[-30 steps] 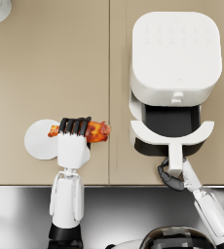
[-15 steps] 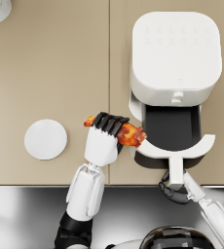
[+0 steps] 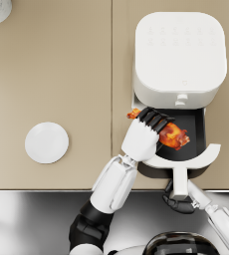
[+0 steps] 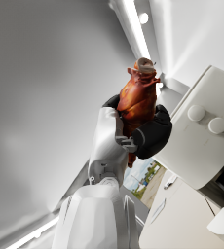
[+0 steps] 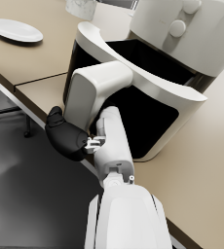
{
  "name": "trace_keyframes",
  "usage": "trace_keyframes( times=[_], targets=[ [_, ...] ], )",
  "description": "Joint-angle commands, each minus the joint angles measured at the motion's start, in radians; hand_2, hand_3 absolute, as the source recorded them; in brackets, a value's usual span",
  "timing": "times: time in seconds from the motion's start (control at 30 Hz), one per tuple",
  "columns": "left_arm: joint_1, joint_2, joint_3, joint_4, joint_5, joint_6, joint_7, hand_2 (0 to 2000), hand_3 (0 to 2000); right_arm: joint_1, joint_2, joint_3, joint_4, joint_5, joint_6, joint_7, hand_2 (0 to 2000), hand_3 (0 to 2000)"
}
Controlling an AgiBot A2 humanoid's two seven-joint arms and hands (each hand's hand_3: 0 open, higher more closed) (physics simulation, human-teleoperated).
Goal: Pick up the drumstick and place it into the air fryer
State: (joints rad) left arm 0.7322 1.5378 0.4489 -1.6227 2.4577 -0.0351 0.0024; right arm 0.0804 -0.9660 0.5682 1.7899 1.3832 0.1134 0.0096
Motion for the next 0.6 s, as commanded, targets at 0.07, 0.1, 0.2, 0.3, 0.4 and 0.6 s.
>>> trace_keyframes(
  times=[0.07,0.1,0.2,0.3,0.4,0.6],
  targets=[
    [0.069,-0.012,0.067,0.052,-0.001,0.004,-0.001,0,1347,0.002,0.026,0.021,0.012,0.000,-0.003,-0.004,2000,2000],
    [0.056,-0.025,0.063,0.035,0.000,0.007,-0.001,0,1020,0.003,0.045,0.036,0.022,0.000,-0.006,-0.005,2000,2000],
    [-0.019,-0.070,0.036,-0.045,0.000,0.005,-0.001,0,40,0.008,0.122,0.099,0.073,-0.001,-0.028,-0.004,2000,2000],
    [-0.099,-0.130,-0.037,-0.145,0.001,0.020,-0.001,0,0,0.008,0.187,0.149,0.130,-0.001,-0.025,-0.005,2000,2000],
    [-0.187,-0.183,-0.154,-0.236,0.000,0.029,-0.002,0,0,0.096,-0.063,0.295,0.278,-0.006,-0.057,-0.007,2000,2000],
    [-0.386,-0.238,-0.375,-0.337,0.000,0.034,-0.002,0,0,0.207,-0.085,0.261,0.181,-0.014,-0.053,-0.003,2000,2000]
  ],
)
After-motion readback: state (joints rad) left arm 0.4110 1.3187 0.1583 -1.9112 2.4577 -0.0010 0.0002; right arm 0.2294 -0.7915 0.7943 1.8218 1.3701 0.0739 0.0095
